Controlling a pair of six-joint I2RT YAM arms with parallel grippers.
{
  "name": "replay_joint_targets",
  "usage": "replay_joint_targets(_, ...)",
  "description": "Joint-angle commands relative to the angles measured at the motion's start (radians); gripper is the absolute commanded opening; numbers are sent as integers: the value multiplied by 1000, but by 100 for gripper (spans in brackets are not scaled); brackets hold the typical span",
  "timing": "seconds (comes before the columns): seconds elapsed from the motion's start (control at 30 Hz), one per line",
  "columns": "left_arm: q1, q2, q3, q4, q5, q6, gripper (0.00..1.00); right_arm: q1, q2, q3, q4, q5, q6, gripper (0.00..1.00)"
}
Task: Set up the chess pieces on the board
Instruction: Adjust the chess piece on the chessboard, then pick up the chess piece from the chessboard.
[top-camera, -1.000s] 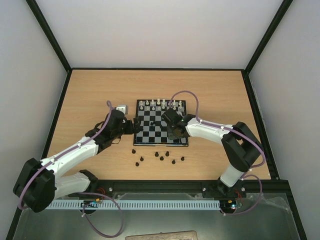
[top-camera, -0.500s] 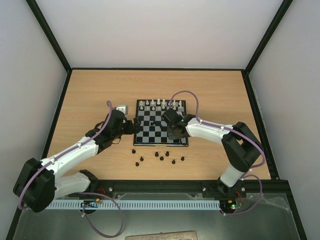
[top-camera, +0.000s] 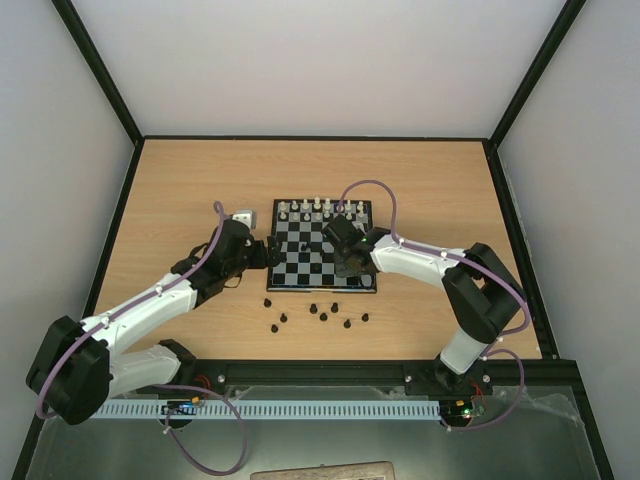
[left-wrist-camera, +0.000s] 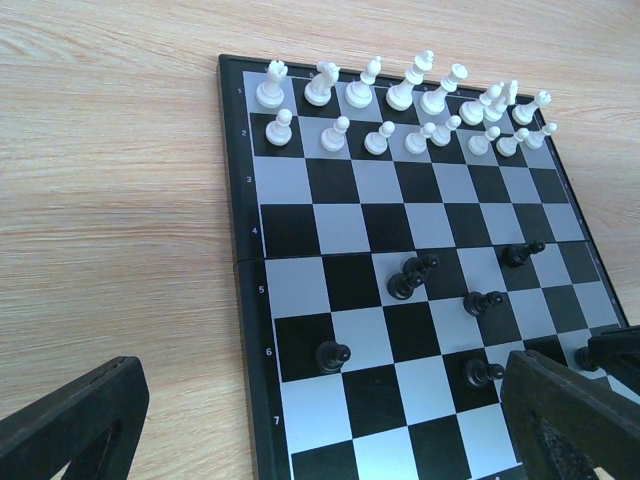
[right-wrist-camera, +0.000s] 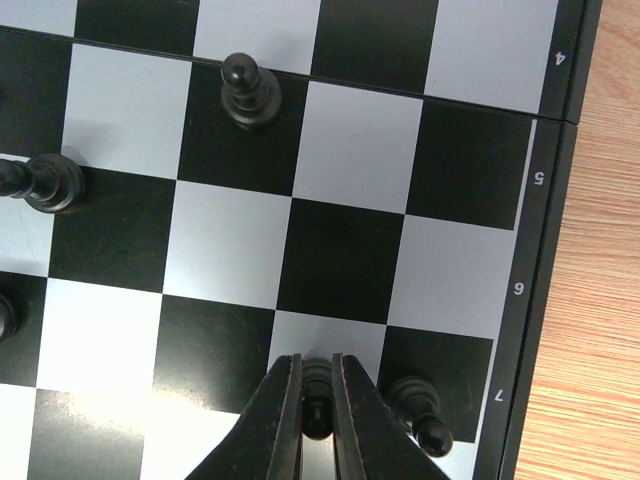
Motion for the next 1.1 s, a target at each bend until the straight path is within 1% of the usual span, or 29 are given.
replay_joint_targets(0.0,-5,-4,26,-15,-15,8,100,-5,10,23,-28,10,-13,7)
replay_joint_targets(0.1,-6,-3,25,-15,-15,8,100,-5,4,24,-31,10,-14,11)
replay_joint_targets(0.17,-5,-3,26,-15,-16,8,100,-5,-3,23,-33,10,-15,16)
replay_joint_targets(0.3,-6,-1,26,-15,-16,8,99,-5,-18,20,-37,20,-17,19)
replay_joint_targets(0.47,-8,0,26,-15,-18,8,99,-5,-35,31,-45,23,-19,20)
replay_joint_targets(0.57,-7,-2,25,-14,-22,8,100,-5,-37,55,-51,26,-29,24)
replay_joint_targets(0.7,-8,-11,23,-15,-28,8,99,-6,1,124,-65,25,-47,28)
replay_joint_targets(0.9,-9,-16,21,-14,-29,8,100,-26,99,228,-72,10,-64,37)
replay_joint_targets(1.07,-12,-19,20,-13,-27,10,99,-70,159,273,-66,-18,-71,39)
